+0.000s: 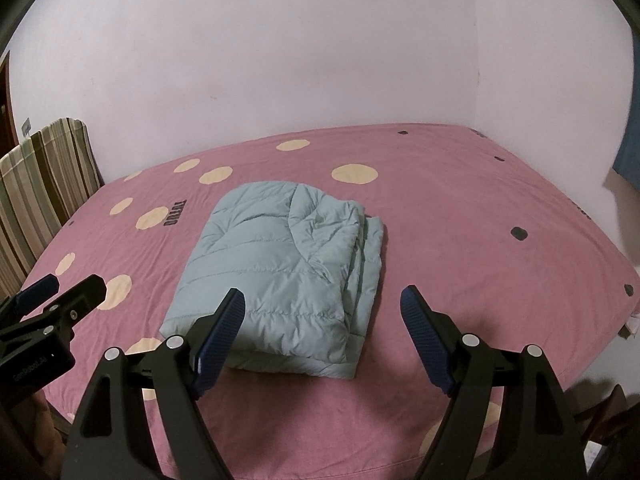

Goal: Fold large clothes

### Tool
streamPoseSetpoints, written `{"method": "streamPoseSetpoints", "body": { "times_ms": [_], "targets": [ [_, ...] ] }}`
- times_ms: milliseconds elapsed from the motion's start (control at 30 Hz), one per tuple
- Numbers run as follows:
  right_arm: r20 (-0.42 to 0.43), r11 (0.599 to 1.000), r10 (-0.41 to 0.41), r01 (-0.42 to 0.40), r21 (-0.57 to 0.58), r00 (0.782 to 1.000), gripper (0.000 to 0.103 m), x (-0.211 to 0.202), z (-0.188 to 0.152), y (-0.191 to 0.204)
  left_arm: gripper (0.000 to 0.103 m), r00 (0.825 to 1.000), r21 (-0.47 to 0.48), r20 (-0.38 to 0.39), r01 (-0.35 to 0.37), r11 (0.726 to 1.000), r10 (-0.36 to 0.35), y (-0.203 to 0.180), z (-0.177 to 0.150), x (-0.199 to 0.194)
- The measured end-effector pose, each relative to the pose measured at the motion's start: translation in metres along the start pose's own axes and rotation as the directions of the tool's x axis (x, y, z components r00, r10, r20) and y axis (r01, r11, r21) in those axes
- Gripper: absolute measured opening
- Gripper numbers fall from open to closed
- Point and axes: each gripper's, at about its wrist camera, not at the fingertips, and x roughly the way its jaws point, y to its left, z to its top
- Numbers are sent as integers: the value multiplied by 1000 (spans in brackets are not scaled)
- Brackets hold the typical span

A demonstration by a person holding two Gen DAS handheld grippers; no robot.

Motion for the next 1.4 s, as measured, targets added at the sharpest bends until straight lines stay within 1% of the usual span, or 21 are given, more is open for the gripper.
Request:
{"method": "streamPoseSetpoints", "body": {
  "times_ms": [1133,1400],
  "targets": [
    [-1,1000,4,-4,-8,1000,79,1,2,-1,94,1000,13,8,-7,1000,7,-3,-3,-2],
    [-6,1000,7,-7,-13,1000,79,4,1,-1,94,1000,40,14,6,999,-7,-7,-1,-2]
  ]
}}
